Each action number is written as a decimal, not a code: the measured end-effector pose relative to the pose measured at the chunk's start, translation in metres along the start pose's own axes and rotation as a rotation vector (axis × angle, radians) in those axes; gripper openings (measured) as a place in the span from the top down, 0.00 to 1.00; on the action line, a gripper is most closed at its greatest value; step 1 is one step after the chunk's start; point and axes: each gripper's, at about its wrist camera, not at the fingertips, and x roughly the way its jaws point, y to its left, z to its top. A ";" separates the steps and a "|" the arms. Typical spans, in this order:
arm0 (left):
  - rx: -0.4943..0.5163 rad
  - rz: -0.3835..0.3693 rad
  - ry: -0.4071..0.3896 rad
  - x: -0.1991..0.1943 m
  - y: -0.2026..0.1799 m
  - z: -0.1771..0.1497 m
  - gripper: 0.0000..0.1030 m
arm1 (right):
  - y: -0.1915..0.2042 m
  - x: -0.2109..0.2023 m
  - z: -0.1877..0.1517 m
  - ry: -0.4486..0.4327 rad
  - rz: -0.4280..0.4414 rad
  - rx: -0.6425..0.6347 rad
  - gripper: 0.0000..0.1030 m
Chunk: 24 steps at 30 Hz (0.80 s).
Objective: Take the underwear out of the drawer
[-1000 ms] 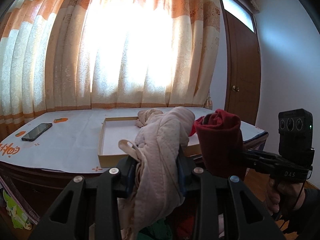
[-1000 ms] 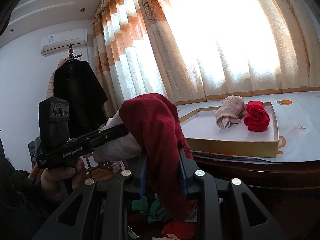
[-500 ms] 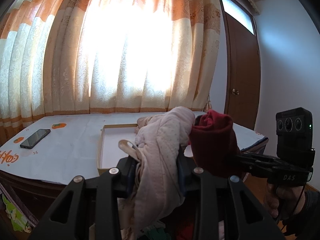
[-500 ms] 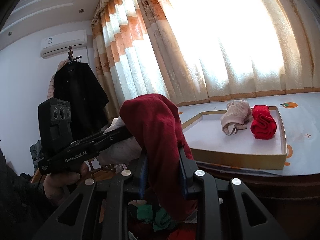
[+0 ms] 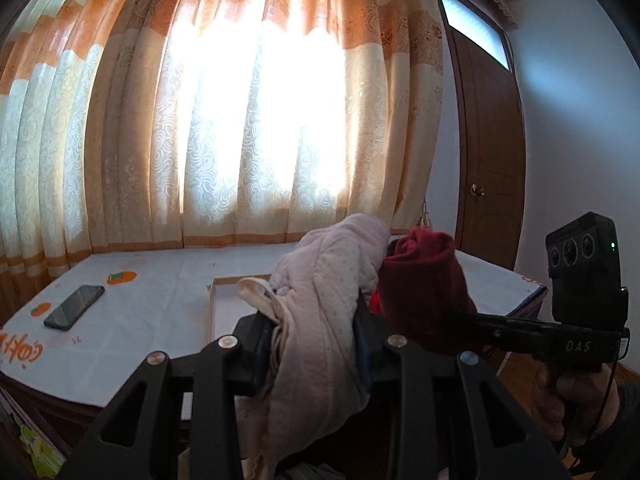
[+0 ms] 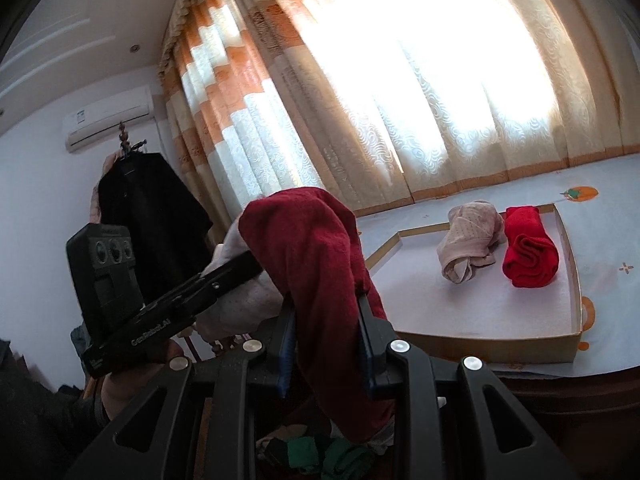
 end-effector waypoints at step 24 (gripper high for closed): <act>0.001 0.083 0.092 0.076 0.035 0.043 0.68 | -0.020 0.074 0.072 0.093 -0.150 0.016 0.72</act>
